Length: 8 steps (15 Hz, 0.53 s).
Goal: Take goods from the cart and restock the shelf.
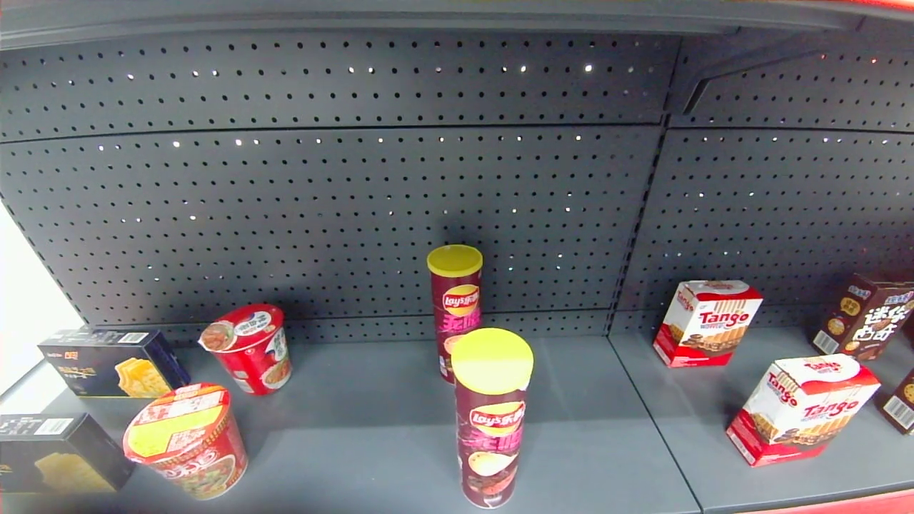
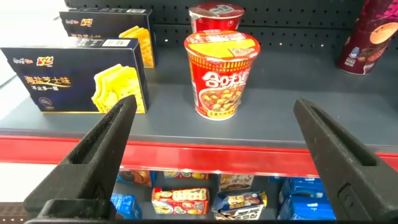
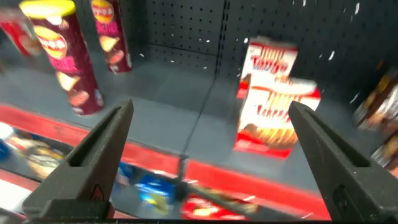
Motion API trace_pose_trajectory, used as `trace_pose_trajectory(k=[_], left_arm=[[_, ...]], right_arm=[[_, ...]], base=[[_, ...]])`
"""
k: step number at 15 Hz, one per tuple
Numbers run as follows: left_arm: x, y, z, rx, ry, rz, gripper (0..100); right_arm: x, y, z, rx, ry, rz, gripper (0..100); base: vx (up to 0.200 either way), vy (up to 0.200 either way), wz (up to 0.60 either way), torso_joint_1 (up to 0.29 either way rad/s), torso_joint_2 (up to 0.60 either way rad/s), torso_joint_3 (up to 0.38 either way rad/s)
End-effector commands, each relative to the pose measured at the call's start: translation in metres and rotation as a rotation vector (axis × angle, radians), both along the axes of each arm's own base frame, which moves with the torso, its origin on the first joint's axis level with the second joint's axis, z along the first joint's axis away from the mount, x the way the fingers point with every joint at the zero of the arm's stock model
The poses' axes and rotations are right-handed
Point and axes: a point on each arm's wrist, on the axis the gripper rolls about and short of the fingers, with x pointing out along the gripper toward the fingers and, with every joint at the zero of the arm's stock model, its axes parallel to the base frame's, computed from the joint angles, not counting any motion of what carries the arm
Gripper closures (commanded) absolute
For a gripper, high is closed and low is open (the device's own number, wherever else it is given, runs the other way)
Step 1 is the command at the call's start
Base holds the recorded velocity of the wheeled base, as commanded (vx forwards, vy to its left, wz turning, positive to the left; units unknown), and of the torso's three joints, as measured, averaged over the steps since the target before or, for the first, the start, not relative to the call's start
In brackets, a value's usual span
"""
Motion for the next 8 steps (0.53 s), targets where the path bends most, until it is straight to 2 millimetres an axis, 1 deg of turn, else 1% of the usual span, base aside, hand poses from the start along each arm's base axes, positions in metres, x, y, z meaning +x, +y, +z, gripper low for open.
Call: trace_pose_trajectory(k=[1,3,5,6,8], left_arm=[[0.0,0.0,0.0,0.0,0.004,0.0,0],[0.0,0.0,0.0,0.0,0.004,0.0,0],[0.0,0.0,0.0,0.0,0.004,0.0,0],[0.0,0.0,0.0,0.0,0.002,0.0,0],[0.0,0.0,0.0,0.0,0.004,0.0,0]], right_arm=[[0.022,0.004,-0.003,-0.028,0.095,0.03,0],[0.038,0.008,0.006,-0.039,0.127,0.108,0],[0.067,0.018,0.023,-0.046,0.152,0.146,0],[0.081,0.024,0.028,-0.059,0.172,0.17,0],[0.109,0.041,0.031,-0.101,0.255,0.216,0]], base=[[0.0,0.0,0.0,0.0,0.0,0.0],[0.0,0.0,0.0,0.0,0.0,0.0],[0.0,0.0,0.0,0.0,0.0,0.0],[0.0,0.0,0.0,0.0,0.0,0.0],[0.0,0.0,0.0,0.0,0.0,0.0]])
